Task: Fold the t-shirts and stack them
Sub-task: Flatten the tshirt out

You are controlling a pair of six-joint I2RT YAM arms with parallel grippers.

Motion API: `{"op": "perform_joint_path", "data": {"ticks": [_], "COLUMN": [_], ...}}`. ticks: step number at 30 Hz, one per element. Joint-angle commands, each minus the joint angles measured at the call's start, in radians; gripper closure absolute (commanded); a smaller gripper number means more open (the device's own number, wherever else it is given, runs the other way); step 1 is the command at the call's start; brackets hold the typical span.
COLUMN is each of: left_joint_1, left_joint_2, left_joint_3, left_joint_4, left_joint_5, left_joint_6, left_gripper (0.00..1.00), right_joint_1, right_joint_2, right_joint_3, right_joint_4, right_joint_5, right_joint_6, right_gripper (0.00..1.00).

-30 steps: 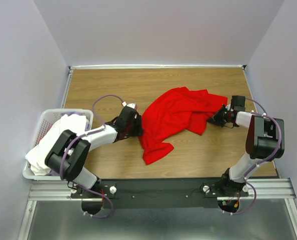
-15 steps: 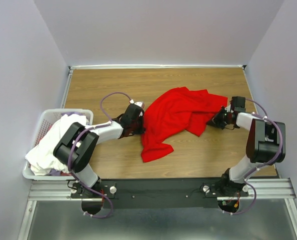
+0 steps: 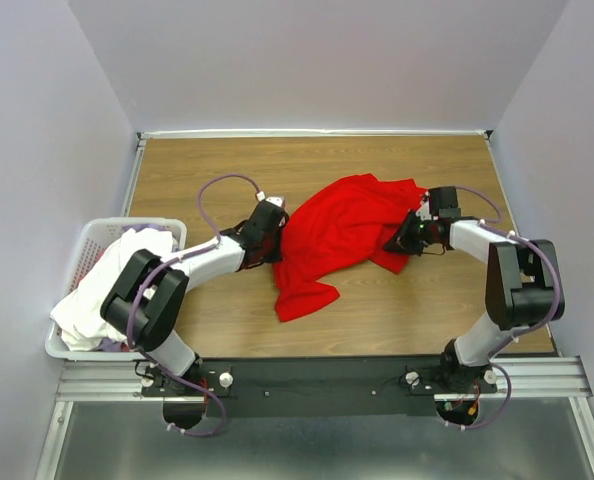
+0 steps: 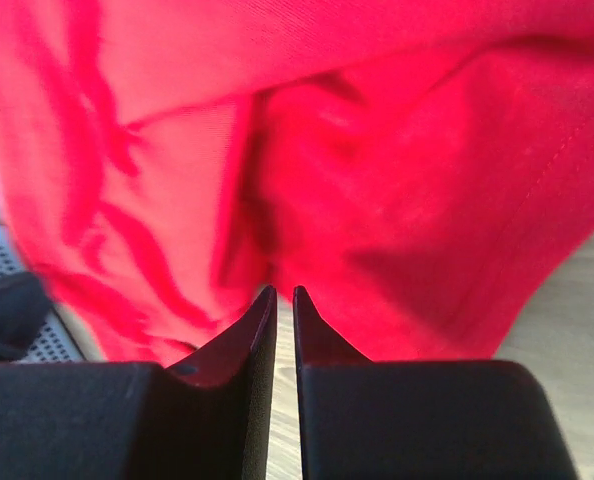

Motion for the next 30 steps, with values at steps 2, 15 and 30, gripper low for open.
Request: {"op": "perform_joint_path", "data": {"ticks": [2,15,30], "left_joint_1": [0.028,-0.05,-0.098], "left_joint_2": [-0.068,-0.261,-0.16], "left_joint_3": [0.06,0.378,0.448], "left_joint_4": [-0.112,-0.535,-0.596], "left_joint_5": [-0.178,-0.551,-0.635], "left_joint_6": [0.061,0.072,0.075], "left_gripper": [1.0,1.0,1.0], "right_joint_1": [0.008,-0.178,-0.218], "right_joint_2": [0.101,0.145,0.11], "right_joint_3": [0.017,-0.009,0.05], "right_joint_4": [-0.033,-0.041,-0.091], "right_joint_5": [0.053,0.235,0.262], "right_joint_6": [0.002,-0.001,-0.093], "right_gripper": [0.85,0.91,0.89]}}
